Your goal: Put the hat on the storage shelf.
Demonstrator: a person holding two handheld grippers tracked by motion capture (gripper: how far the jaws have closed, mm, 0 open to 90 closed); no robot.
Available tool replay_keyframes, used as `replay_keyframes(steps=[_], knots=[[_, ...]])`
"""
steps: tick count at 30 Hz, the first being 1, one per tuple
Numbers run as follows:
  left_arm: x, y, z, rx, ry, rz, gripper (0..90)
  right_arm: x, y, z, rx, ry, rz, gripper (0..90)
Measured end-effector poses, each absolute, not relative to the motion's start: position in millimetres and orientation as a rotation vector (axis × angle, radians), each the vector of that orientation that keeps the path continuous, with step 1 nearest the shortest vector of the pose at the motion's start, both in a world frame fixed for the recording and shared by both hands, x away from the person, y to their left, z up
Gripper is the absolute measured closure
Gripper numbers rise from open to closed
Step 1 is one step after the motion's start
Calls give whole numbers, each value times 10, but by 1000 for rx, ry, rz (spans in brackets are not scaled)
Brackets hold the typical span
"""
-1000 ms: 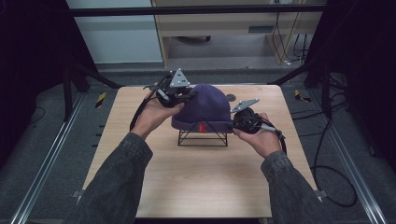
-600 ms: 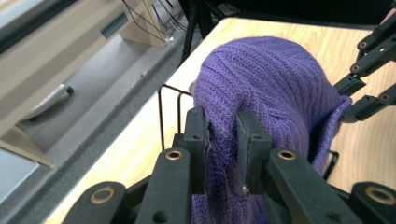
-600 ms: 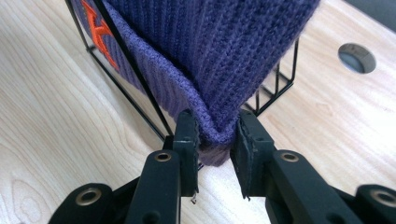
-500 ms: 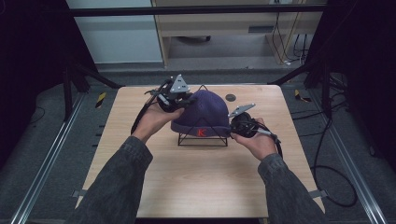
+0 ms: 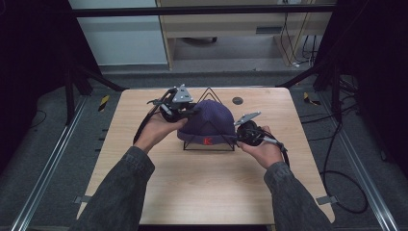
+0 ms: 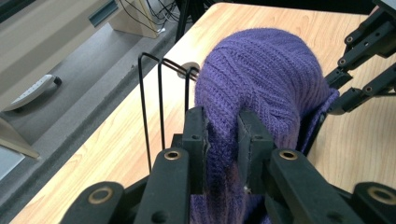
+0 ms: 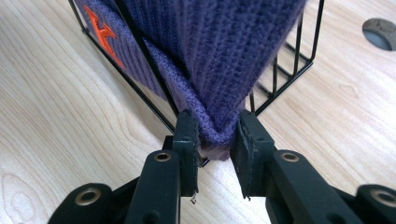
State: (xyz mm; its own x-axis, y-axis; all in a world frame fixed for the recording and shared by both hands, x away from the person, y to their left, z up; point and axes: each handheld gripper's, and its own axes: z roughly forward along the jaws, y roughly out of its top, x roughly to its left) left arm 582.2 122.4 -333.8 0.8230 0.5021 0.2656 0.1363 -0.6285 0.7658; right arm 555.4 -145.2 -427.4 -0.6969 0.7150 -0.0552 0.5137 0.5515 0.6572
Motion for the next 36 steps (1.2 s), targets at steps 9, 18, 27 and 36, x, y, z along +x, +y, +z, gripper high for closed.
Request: replay_keyframes(steps=[9,18,27,36], knots=[[5805,1211,-3370,2232,448,595,748,5526,-1466,-4334,1017,2477,899,720],[5795,1251,-3496,2245,464,578,734,5536,-1514,-4404,1031,2483,886,714],[5796,1266,-3490,2243,472,577,680,5526,-1515,-4414,1045,2476,911,646],[5678,1382,-3385,2189,516,589,597,5410,-1542,-4315,1052,2443,926,583]])
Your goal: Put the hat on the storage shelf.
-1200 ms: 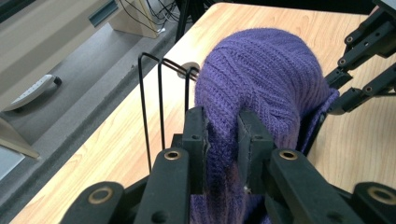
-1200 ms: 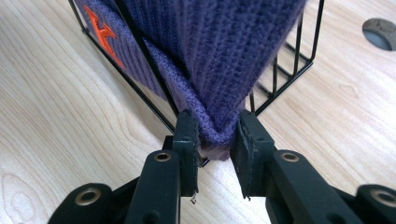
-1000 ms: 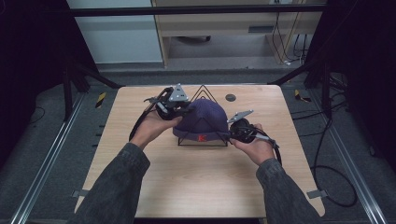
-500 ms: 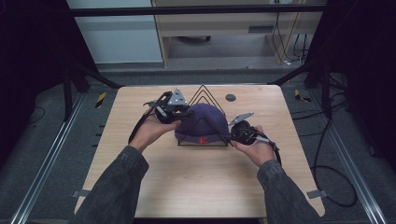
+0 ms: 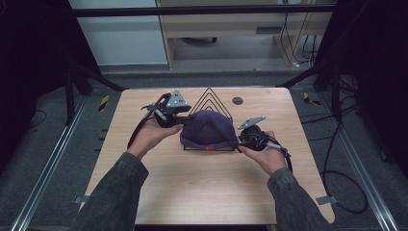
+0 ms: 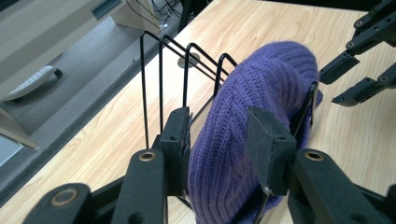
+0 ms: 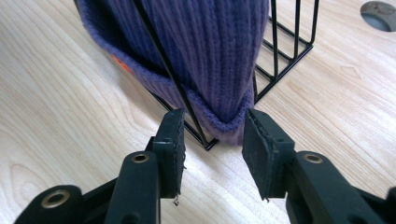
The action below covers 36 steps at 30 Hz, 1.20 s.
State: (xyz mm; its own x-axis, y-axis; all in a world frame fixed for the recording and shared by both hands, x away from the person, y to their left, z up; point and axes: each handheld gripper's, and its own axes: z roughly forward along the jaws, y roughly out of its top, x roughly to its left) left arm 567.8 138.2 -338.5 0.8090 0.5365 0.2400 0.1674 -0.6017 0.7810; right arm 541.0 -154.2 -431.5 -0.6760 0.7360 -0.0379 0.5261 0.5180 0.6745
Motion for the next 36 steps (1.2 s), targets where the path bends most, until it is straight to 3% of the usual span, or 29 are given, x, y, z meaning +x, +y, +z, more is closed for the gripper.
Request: replay_keyframes(steps=[14,19,20,25,36], knots=[[5438,1386,-3400,2188,560,619,385,5175,-1525,-4189,1087,2359,1010,431],[5394,1369,-3434,2200,587,598,266,5174,-1537,-4146,1103,2325,1019,323],[5387,1368,-3442,2200,594,588,211,5174,-1533,-4129,1102,2317,1012,268],[5318,1381,-3470,2192,631,565,128,5162,-1533,-4057,1104,2283,1030,167],[5098,1503,-3610,2174,693,553,72,4911,-1537,-3983,1084,2214,1087,108]])
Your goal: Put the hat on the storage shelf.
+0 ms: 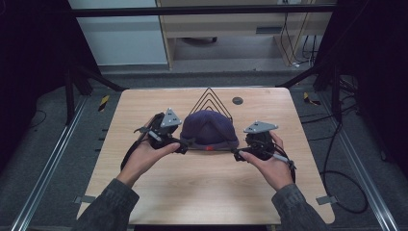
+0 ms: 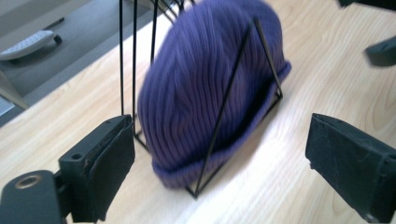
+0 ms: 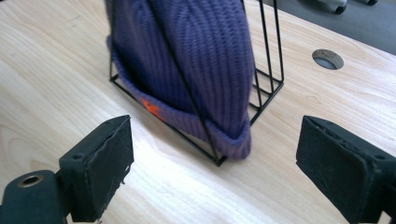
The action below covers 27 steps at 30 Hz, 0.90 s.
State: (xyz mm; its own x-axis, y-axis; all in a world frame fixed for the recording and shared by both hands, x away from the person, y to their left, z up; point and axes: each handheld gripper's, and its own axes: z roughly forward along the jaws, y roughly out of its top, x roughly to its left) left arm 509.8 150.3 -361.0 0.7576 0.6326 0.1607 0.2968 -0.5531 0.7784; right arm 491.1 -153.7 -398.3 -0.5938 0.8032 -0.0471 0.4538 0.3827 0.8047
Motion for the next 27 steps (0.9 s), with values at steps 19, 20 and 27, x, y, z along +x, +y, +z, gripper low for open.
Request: replay_keyframes(steps=[19,20,27], knots=[[4677,2088,-4079,2192,772,507,45,4756,-1264,-4278,1016,2326,1084,98],[4664,2109,-4105,2197,776,510,45,4755,-1242,-4299,1012,2331,1078,101],[4608,2245,-4264,2214,806,484,45,4738,-1076,-4417,972,2367,1078,102]])
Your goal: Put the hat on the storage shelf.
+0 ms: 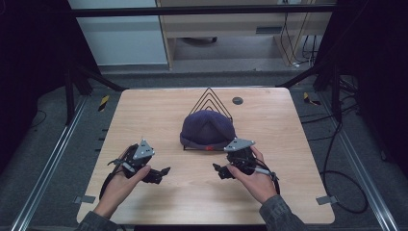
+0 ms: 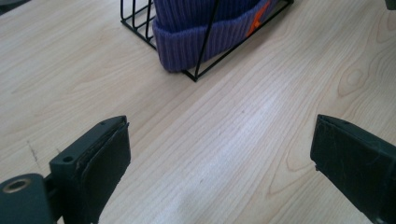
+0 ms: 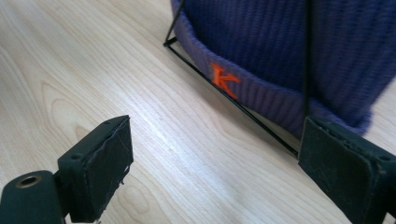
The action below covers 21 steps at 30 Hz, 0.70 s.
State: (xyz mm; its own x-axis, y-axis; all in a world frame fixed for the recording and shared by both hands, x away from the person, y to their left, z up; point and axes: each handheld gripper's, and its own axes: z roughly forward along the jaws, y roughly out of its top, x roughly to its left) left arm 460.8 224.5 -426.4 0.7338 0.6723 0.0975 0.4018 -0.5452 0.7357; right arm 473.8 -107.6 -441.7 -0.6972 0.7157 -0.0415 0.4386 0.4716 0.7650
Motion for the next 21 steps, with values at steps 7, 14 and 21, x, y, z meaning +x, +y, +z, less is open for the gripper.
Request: replay_keyframes(steps=[7,14,21], knots=[[4567,2303,-4324,2229,816,487,45,4715,-1000,-4464,950,2391,1070,102],[4536,2420,-4414,2247,843,489,45,4697,-936,-4527,941,2415,1067,102],[4507,2471,-4501,2306,820,522,36,4693,-866,-4673,952,2461,1049,103]])
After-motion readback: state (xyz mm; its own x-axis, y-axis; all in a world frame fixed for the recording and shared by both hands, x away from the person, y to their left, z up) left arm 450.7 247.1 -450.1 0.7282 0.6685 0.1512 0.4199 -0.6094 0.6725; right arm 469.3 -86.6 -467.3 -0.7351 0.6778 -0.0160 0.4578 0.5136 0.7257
